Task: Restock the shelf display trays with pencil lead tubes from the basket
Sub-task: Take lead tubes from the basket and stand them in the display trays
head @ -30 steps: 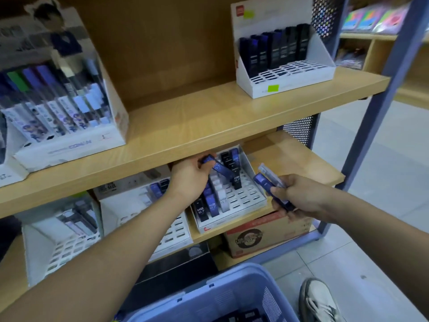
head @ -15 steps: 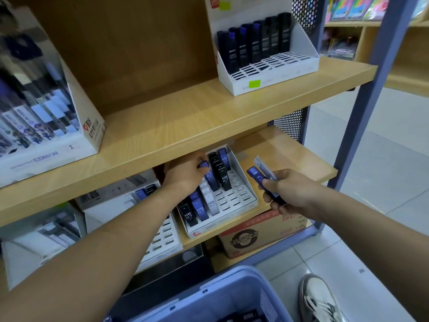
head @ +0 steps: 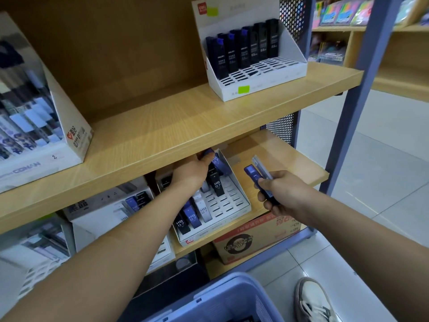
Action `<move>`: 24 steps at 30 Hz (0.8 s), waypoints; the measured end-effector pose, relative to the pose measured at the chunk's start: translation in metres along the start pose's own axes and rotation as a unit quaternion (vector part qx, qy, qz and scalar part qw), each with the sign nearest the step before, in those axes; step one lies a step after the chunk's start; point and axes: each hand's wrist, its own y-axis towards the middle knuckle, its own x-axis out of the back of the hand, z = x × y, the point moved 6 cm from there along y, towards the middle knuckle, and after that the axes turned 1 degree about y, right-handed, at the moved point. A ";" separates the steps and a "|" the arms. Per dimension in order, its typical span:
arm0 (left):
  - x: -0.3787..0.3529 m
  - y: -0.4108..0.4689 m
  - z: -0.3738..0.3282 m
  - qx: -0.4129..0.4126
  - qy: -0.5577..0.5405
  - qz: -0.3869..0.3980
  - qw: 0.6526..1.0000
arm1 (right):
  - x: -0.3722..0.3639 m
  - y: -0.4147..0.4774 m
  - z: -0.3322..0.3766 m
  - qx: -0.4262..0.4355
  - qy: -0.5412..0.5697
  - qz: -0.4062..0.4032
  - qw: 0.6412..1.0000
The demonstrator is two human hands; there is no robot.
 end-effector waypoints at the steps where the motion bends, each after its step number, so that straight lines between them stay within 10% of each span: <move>1: -0.003 0.004 -0.003 -0.020 0.000 -0.005 1.000 | 0.000 0.001 0.000 0.003 0.002 -0.002 1.000; 20: -0.015 0.012 -0.018 -0.172 0.066 0.002 0.983 | -0.001 0.006 -0.004 -0.011 0.032 0.011 0.999; 24: -0.015 0.019 -0.019 -0.102 0.007 -0.005 0.995 | -0.004 0.005 -0.005 -0.027 0.043 0.029 0.998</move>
